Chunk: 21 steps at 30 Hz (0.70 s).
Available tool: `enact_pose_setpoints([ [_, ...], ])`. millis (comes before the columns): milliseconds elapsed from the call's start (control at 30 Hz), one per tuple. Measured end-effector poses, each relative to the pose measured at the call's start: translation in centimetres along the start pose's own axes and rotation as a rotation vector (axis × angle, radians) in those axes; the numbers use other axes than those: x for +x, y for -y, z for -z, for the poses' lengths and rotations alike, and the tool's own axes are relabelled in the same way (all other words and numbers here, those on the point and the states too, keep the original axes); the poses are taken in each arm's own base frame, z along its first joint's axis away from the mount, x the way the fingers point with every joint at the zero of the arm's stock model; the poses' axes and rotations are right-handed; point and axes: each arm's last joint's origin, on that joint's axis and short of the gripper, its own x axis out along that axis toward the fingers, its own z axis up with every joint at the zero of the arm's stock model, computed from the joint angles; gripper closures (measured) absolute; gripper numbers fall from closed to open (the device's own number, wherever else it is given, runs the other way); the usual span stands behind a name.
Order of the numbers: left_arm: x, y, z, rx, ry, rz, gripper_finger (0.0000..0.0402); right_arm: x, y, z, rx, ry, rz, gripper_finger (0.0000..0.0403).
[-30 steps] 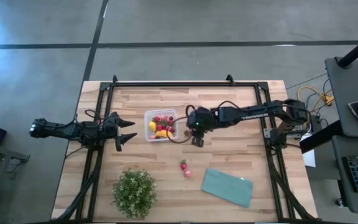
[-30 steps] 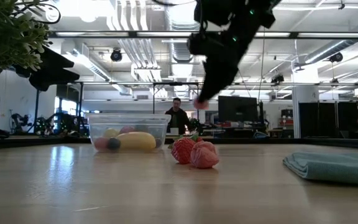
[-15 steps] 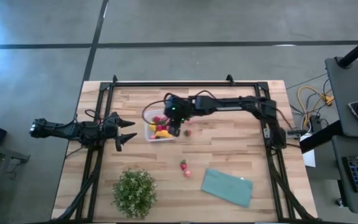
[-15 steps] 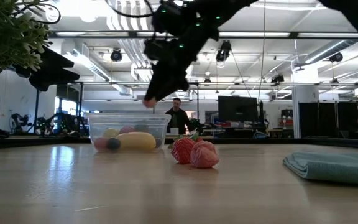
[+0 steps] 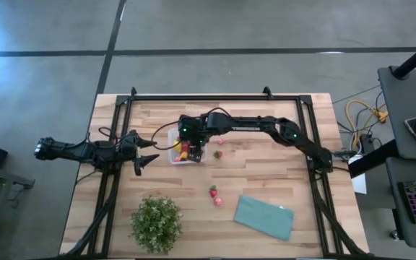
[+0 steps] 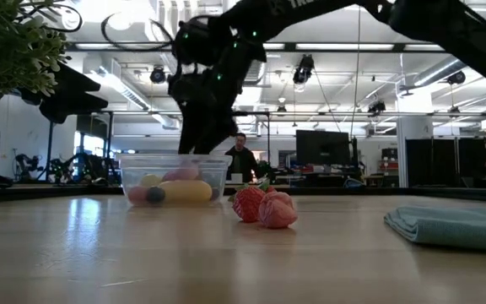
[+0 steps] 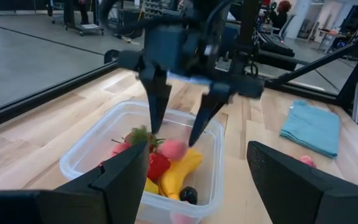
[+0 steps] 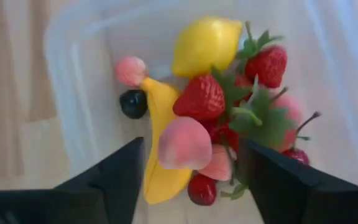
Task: Pick and placing Produce into tupperware
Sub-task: Put the pink peach into the transparent bin
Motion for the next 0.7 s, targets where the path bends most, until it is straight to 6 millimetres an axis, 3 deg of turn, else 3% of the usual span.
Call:
enact_pose_setpoints([
  [100,0.0,0.0,0.0,0.001,-0.002,0.0,0.0143,-1.7,-0.4,-0.5,-0.025,0.025,0.009,0.0129],
  [233,0.0,0.0,0.0,0.001,-0.002,0.0,0.0143,-6.7,-0.9,-0.6,-0.059,0.09,0.063,0.0113],
  [333,0.0,0.0,0.0,-0.001,0.002,0.001,0.0143,-10.6,-1.1,0.7,-0.049,0.13,0.109,0.0114],
  [467,0.0,0.0,0.0,0.0,0.001,0.0,0.0143,-13.2,-1.4,5.1,0.021,0.11,0.194,0.0127],
  [600,0.0,0.0,0.0,-0.001,0.001,0.0,0.0143,-15.0,-3.0,11.4,0.17,0.164,0.186,0.0141],
  [700,0.0,0.0,0.0,0.0,0.001,0.0,0.0143,-14.7,-4.6,15.2,0.266,0.244,0.182,0.0148],
])
